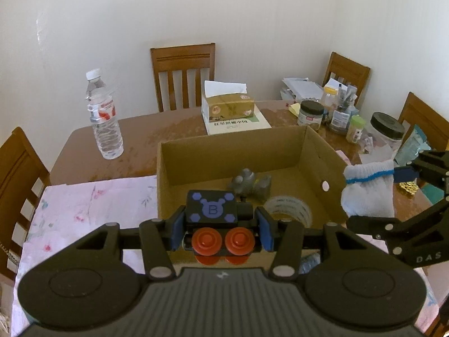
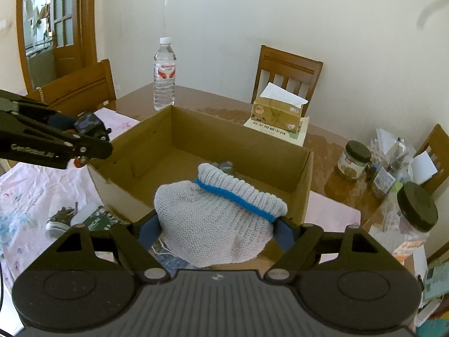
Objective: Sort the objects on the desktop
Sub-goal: 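Carry the toy block and white mitten into the box and open both tools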
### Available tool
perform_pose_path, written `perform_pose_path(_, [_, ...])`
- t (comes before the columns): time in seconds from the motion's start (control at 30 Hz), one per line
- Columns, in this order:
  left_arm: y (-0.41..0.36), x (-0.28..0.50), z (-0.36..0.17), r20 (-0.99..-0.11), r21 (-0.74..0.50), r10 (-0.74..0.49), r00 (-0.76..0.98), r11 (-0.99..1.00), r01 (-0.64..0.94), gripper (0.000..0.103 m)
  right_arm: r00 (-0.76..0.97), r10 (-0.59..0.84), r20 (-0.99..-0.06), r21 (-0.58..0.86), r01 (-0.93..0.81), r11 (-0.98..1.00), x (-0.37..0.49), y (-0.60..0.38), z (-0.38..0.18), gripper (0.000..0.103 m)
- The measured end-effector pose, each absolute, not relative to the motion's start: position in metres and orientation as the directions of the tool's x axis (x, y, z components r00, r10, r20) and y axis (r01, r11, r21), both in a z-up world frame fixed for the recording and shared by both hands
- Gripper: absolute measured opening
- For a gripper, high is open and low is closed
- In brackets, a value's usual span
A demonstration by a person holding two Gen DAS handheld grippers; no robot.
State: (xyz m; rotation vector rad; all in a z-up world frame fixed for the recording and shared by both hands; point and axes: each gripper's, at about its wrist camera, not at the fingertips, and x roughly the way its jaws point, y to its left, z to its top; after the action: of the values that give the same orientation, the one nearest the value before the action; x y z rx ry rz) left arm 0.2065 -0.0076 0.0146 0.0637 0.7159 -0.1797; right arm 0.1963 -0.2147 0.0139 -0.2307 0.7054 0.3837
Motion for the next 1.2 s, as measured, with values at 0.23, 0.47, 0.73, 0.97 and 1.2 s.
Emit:
perform_pose_path(0.23, [-0.014, 0.230, 0.004, -0.679, 0.020, -0.118, 0.724, 0.984, 0.179, 0.050, 0.692, 0.284, -0.664, -0.099, -0.458, 0.884, 0.217, -0.212, 0.014, 0.085])
perform_pose_path(0.47, [-0.014, 0.240, 0.001, -0.684, 0.051, -0.078, 0.725, 0.987, 0.155, 0.050, 0.691, 0.304, -0.656, -0.114, -0.489, 0.865, 0.230, -0.206, 0.017, 0.085])
perform_pose_path(0.73, [-0.007, 0.226, 0.003, -0.700, 0.049, -0.087, 0.709, 0.984, 0.169, 0.076, 0.675, 0.329, -0.660, -0.114, -0.523, 0.845, 0.245, -0.196, 0.016, 0.085])
perform_pose_path(0.97, [0.006, 0.203, 0.006, -0.718, 0.056, -0.069, 0.693, 0.986, 0.156, 0.079, 0.644, 0.361, -0.675, -0.111, -0.572, 0.813, 0.258, -0.176, 0.012, 0.085])
perform_pose_path(1.2, [0.023, 0.182, 0.006, -0.732, 0.044, -0.038, 0.680, 0.994, 0.104, 0.079, 0.612, 0.393, -0.686, -0.113, -0.623, 0.774, 0.270, -0.151, 0.008, 0.085])
